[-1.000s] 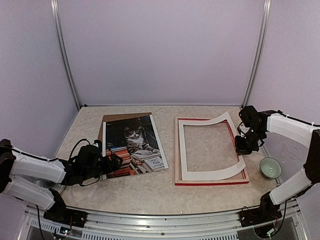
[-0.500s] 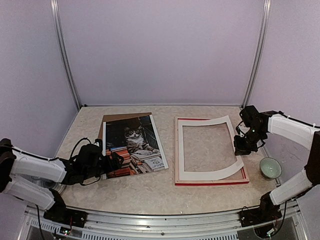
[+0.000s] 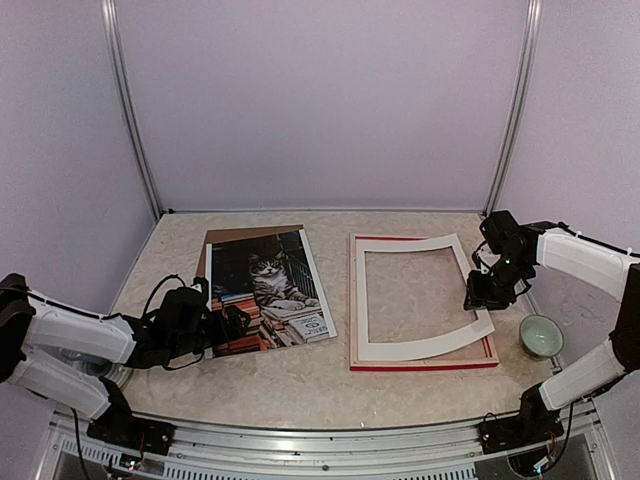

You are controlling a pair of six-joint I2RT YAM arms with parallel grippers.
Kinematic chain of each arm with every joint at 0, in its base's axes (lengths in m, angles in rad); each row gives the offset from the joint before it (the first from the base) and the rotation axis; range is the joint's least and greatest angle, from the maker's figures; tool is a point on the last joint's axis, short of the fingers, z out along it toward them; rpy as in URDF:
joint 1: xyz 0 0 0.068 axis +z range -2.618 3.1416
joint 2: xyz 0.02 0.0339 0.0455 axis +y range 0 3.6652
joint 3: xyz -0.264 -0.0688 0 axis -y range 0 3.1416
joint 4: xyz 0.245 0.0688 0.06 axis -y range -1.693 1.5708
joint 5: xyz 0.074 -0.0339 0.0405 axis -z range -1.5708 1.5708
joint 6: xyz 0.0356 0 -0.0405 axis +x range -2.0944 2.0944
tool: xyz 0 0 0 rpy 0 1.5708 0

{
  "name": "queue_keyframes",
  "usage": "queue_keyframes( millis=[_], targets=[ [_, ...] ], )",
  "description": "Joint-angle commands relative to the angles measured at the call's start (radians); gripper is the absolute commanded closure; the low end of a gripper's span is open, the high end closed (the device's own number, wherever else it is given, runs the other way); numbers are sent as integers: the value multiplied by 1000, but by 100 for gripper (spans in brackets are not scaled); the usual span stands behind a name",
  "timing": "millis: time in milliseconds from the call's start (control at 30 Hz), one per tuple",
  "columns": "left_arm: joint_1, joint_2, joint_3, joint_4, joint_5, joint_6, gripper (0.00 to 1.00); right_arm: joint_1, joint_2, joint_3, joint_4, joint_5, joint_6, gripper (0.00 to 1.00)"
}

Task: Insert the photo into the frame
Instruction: Place the mat board on the glass panel.

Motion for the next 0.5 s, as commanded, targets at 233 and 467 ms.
queue_keyframes(
  millis=[233, 467],
  targets=[
    [-4, -3, 30, 2, -7, 5, 1, -10, 0, 19, -51, 68, 0, 42],
    [-4, -6, 33, -3, -8, 5, 1, -10, 2, 18, -53, 81, 5, 37]
  ],
)
